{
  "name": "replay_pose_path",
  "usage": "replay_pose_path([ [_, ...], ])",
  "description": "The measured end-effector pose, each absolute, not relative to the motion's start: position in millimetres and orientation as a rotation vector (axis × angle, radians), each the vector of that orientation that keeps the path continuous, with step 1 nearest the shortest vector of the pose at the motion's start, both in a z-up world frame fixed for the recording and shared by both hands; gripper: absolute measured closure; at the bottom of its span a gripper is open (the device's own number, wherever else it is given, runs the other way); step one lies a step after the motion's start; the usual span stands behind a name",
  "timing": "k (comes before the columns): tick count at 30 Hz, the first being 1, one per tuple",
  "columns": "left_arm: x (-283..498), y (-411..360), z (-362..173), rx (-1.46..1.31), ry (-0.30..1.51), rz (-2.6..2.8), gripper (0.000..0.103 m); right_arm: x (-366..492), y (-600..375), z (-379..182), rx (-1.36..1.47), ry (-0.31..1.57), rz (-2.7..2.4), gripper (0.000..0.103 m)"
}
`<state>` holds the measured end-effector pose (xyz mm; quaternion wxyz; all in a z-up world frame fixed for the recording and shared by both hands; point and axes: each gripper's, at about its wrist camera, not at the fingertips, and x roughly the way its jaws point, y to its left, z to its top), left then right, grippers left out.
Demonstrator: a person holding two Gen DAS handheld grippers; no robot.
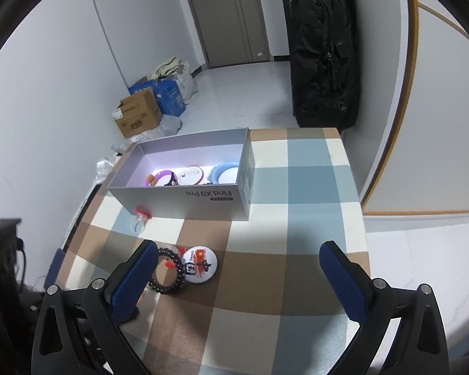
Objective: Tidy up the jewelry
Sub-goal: 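Grasp the pink toy with the left tool while the right tool grasps the black beaded bracelet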
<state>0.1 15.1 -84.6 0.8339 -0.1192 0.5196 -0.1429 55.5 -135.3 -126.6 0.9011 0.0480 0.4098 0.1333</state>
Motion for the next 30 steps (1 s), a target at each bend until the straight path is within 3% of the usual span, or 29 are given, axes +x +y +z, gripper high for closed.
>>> replay_pose_path([
  [10, 9, 51, -66, -0.401, 1.01, -0.23, 0.084, 61, -114, -138, 0.021, 0.905, 0.299, 0.0],
  [14, 17, 55, -66, -0.434, 0.995, -0.221, 0.084, 61, -98, -149, -0.046, 0.956, 0.338, 0.005],
  [16, 19, 57, -67, -0.46, 0.999, -0.23, 0.084, 60, -90, -154, -0.078, 0.976, 0.362, 0.016],
  [20, 25, 63, -67, -0.47, 1.0, -0.232, 0.084, 61, -79, -164, -0.113, 1.0, 0.4, 0.024],
  [23, 27, 65, -66, -0.478, 0.998, -0.238, 0.084, 64, -73, -169, -0.126, 1.013, 0.424, 0.038],
  [25, 28, 66, -66, -0.481, 0.999, -0.236, 0.084, 66, -68, -171, -0.151, 1.012, 0.424, 0.053],
  [29, 30, 67, -66, -0.486, 1.002, -0.234, 0.084, 69, -58, -175, -0.209, 1.003, 0.421, 0.058],
  [30, 30, 68, -66, -0.487, 1.001, -0.233, 0.084, 69, -55, -176, -0.221, 1.003, 0.424, 0.067],
])
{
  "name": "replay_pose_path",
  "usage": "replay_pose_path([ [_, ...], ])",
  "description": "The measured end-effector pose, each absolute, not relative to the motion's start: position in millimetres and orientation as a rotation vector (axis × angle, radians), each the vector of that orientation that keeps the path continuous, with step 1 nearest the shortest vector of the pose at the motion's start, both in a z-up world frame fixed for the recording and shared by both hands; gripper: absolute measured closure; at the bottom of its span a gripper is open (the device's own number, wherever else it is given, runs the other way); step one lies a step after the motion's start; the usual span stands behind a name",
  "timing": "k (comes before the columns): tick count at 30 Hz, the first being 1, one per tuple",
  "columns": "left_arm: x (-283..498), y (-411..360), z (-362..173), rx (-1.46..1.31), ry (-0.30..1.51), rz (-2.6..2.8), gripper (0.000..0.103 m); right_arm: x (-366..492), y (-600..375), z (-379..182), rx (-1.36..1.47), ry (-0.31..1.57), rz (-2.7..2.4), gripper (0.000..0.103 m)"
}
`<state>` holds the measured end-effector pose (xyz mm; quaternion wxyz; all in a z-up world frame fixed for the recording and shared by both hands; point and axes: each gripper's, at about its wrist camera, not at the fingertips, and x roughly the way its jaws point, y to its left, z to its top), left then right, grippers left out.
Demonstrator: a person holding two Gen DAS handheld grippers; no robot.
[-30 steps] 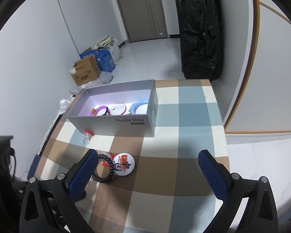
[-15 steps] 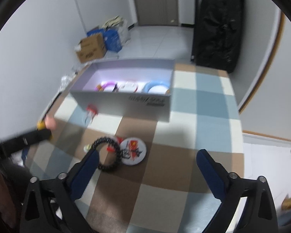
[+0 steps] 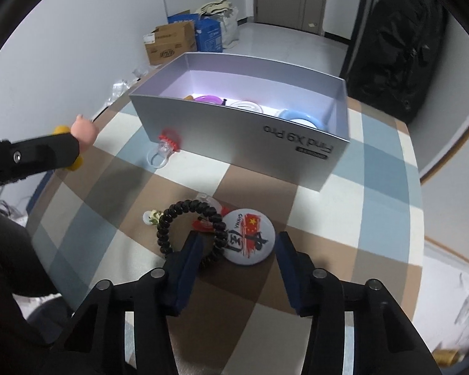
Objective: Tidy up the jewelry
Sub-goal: 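Grasp the pink toy with the left tool while the right tool grasps the black beaded bracelet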
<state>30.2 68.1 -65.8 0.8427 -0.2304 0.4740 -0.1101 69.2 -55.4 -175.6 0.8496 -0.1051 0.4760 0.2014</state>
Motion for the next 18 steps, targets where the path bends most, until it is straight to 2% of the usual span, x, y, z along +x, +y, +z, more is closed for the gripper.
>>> replay_pose_path([
  [1, 31, 69, -65, -0.486, 0.999, -0.231, 0.084, 69, -53, -177, -0.233, 1.003, 0.428, 0.078],
  [3, 30, 69, -64, -0.483, 0.996, -0.228, 0.084, 68, -51, -176, -0.252, 0.994, 0.427, 0.084],
  [4, 30, 69, -64, -0.483, 0.994, -0.226, 0.084, 67, -50, -177, -0.256, 0.994, 0.435, 0.093],
  [18, 37, 69, -57, -0.486, 0.969, -0.209, 0.084, 66, -75, -150, -0.062, 0.941, 0.489, 0.095],
])
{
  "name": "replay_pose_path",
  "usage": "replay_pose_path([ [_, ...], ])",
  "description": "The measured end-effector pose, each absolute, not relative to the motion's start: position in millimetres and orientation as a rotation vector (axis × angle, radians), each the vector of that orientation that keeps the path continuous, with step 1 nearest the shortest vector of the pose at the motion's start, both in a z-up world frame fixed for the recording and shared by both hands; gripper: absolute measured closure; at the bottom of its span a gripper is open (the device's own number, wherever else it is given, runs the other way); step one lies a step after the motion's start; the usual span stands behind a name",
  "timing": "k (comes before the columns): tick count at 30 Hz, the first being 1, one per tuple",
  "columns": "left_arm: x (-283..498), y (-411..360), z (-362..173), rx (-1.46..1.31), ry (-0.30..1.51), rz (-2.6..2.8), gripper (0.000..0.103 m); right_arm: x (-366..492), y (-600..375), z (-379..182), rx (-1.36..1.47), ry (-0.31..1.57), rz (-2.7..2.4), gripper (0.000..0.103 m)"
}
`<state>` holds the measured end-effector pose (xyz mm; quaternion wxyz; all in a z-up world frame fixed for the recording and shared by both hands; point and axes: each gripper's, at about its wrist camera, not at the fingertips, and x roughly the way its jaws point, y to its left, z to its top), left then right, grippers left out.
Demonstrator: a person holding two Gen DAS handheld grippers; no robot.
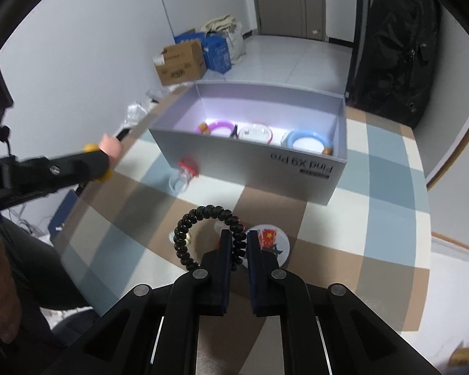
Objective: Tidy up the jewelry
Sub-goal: 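Grasp the pink toy with the left tool while the right tool grasps the black beaded bracelet, then carry the pink toy and beaded bracelet over the white box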
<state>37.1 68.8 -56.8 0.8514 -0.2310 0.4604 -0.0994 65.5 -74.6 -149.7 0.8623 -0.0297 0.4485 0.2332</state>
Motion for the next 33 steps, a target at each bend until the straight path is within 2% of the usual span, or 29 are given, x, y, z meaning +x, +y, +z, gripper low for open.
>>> replay_pose_path([
  [21, 75, 48, -45, -0.409, 0.923, -0.189, 0.084, 101, -105, -106, 0.184, 0.826, 0.508, 0.095],
  [33, 103, 45, -51, -0.403, 0.951, -0.209, 0.084, 137, -110, -110, 0.268, 0.842, 0.503, 0.094],
])
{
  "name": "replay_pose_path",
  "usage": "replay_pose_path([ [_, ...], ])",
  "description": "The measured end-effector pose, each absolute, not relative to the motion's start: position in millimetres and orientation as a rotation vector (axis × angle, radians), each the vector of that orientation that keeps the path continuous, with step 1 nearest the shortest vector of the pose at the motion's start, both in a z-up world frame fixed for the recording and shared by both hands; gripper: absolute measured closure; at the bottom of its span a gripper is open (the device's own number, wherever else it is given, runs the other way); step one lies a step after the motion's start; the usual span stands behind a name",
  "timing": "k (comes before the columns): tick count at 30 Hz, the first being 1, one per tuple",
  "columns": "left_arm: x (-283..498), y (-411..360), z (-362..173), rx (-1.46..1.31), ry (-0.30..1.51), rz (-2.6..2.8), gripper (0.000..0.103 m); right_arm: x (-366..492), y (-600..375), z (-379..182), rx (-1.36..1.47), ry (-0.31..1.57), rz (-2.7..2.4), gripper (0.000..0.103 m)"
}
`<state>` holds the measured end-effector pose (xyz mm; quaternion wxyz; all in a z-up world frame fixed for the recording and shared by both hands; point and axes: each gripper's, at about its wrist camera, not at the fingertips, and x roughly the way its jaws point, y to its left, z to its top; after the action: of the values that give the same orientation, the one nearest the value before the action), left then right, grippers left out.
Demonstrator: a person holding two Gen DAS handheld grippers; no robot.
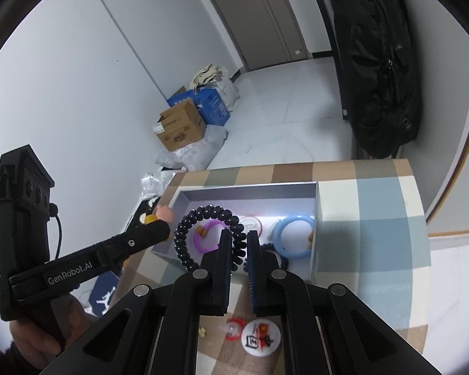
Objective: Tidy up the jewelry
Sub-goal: 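Carry the pink toy and beaded bracelet over the white box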
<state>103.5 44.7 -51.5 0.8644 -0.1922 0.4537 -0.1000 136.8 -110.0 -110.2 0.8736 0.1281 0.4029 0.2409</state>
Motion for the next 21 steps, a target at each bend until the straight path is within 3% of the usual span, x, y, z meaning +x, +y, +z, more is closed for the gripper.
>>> replay_pose_path([
  [21, 131, 40, -74, -0.438, 1.032, -0.236, 0.084, 167, -120, -131, 0.366, 0.915, 0.471, 0.094],
])
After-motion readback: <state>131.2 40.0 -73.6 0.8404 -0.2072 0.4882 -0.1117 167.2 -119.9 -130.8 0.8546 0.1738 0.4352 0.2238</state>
